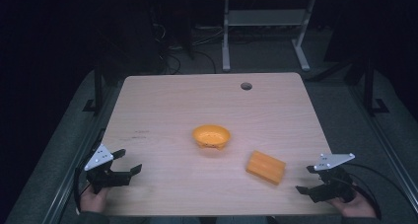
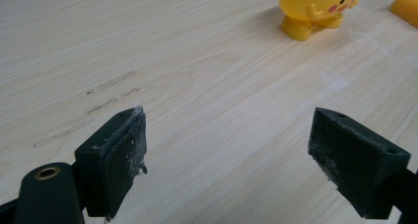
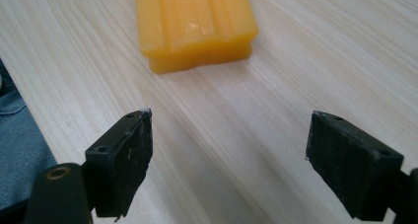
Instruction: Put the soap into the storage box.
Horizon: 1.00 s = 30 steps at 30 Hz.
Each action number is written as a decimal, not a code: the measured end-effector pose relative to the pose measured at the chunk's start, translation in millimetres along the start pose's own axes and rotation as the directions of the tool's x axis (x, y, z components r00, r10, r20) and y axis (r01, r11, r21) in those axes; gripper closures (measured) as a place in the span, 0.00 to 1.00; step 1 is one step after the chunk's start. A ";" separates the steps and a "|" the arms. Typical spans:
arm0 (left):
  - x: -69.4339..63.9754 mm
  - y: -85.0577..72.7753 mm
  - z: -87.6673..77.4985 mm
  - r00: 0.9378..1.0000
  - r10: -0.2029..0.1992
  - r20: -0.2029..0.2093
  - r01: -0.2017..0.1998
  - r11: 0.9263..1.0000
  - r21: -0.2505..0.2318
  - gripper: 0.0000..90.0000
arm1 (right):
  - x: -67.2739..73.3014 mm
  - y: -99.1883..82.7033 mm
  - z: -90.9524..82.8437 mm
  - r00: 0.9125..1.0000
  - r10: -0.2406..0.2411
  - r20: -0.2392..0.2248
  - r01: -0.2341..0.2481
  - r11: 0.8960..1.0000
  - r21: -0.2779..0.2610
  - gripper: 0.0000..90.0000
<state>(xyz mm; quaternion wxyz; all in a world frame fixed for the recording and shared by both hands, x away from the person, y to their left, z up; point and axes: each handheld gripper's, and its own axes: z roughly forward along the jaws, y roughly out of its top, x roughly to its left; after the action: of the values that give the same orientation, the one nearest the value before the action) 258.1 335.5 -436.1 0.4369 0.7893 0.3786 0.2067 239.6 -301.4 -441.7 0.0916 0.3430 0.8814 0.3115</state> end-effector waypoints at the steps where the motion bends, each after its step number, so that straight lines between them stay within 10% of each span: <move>1: 0.0 0.0 0.0 1.000 0.000 0.000 0.000 1.000 0.000 0.16 | 0.0 0.0 0.0 1.000 0.000 0.000 0.000 1.000 0.000 0.19; 30: -2.8 0.8 -0.1 1.000 -0.003 0.007 0.003 1.000 -0.015 0.16 | 14.5 57.0 1.3 0.993 -0.113 -0.046 0.115 0.992 0.049 0.19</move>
<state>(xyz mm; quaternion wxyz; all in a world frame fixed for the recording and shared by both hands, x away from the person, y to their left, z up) 256.6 333.1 -435.4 0.4446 0.7860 0.3768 0.2061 260.4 -258.6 -407.0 0.0815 0.2876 0.9091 0.2902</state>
